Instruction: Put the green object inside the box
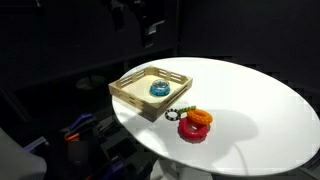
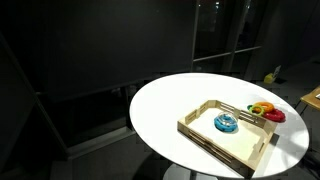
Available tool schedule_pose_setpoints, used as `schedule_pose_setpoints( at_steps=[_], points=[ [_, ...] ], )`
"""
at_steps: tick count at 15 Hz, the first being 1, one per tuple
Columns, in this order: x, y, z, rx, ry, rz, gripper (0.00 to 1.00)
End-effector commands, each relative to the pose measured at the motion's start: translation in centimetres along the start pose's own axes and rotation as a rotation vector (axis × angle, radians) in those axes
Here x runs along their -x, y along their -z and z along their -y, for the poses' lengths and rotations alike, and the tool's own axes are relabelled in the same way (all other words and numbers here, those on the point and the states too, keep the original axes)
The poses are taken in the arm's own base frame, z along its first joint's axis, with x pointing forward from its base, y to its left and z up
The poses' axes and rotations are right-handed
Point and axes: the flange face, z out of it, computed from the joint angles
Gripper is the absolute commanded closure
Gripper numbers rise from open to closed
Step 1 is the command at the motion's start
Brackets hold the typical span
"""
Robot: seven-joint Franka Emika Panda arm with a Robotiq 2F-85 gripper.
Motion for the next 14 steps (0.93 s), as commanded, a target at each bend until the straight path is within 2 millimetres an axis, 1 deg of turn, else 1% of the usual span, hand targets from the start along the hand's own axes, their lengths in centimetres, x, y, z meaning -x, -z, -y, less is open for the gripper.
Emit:
schedule_pose_setpoints(
  at_steps=[1,6,10,12,14],
  points=[
    [-1.7,0.7,0.3,0.013,-0.010,-0.011,0.00],
    [-4.7,1.4,0.6,0.033,-0.024,-0.038,0.00],
    [-7.9,1.7,0.6,0.067,-0.053,-0.040,0.00],
    [-9.6,1.6,0.3,0.086,-0.070,-0.030,0.00],
    [-11.0,1.1,-0.1,0.100,-0.084,-0.010,0.00]
  ],
)
